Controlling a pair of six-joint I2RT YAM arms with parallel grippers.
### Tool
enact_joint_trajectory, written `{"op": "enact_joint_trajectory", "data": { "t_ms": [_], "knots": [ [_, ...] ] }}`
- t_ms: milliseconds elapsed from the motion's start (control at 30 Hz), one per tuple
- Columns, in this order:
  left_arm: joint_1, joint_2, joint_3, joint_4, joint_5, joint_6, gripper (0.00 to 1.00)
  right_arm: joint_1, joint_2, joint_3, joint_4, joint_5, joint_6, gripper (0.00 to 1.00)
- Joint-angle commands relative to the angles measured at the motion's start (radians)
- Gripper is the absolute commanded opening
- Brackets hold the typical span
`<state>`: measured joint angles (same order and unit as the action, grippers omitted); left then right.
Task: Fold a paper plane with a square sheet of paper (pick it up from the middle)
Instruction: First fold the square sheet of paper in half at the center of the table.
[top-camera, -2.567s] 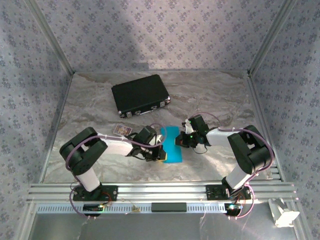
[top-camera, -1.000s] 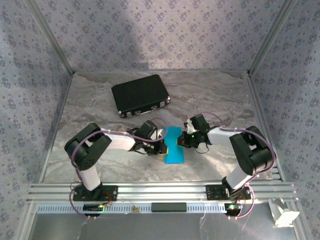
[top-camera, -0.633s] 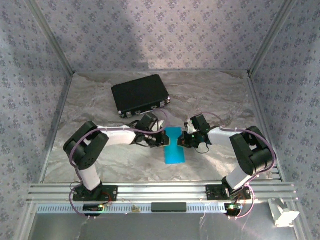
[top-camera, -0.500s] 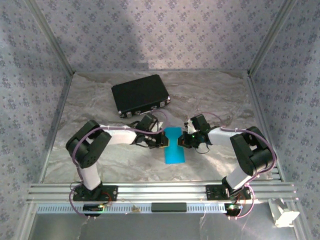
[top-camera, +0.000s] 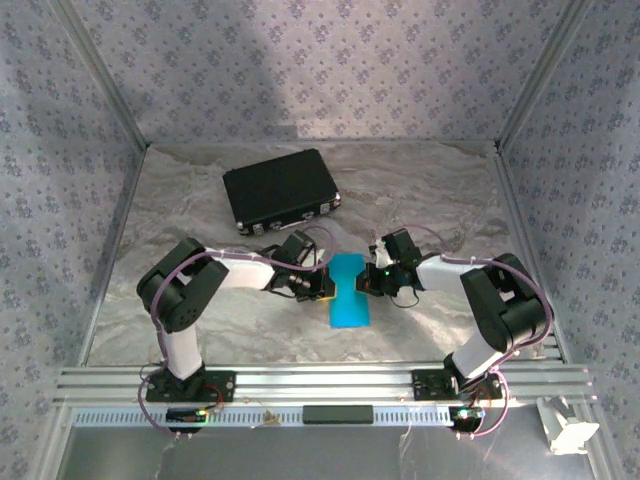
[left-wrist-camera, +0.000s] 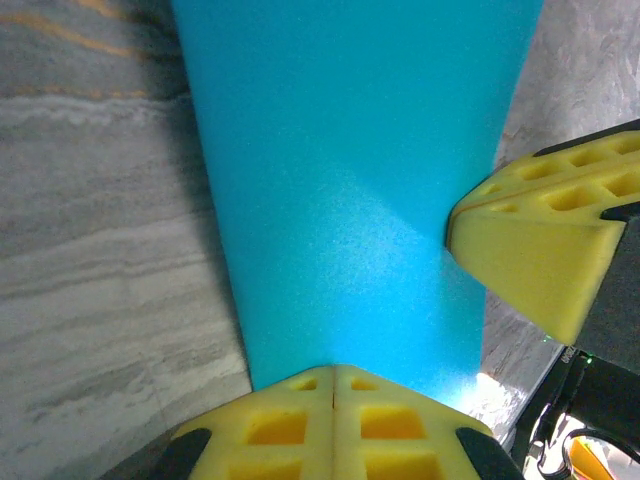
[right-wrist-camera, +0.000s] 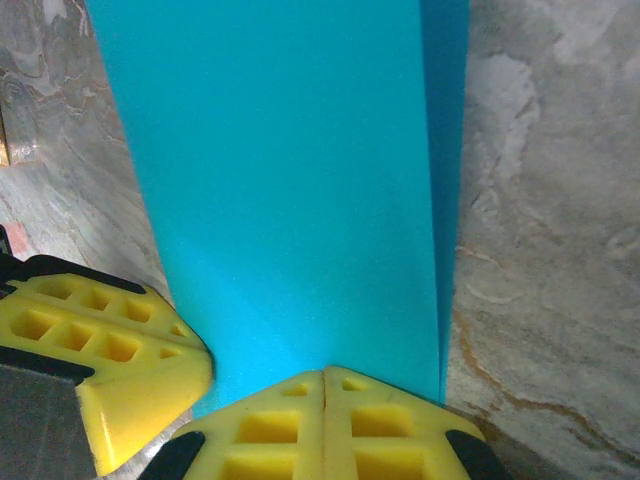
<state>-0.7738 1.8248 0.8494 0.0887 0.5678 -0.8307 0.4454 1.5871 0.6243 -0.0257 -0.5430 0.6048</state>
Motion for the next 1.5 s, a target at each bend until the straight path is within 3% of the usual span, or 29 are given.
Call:
{"op": "enact_joint_trajectory", "data": {
  "t_ms": [0,233,600,967,1467],
  "knots": [
    [0.007,-0.032,0.031,-0.054,-0.005,0.012,0.02,-0.01,0.028,-0.042,-0.109,0.099,-0.017,0.0],
    [0.05,-0.006,0.105,-0.079,0.02,0.038,0.02,-0.01,0.03,-0.042,-0.106,0.098,-0.017,0.0],
    [0.056,0.077,0.083,-0.073,-0.016,0.03,0.01,-0.011,0.028,-0.046,-0.106,0.098,-0.016,0.0],
    [0.063,0.012,0.171,-0.097,0.023,0.034,0.03,-0.011,0.024,-0.044,-0.106,0.093,-0.02,0.0],
    [0.12,0.197,0.266,-0.078,0.007,0.082,0.02,-0.009,0.025,-0.048,-0.101,0.087,-0.019,0.0]
  ]
}}
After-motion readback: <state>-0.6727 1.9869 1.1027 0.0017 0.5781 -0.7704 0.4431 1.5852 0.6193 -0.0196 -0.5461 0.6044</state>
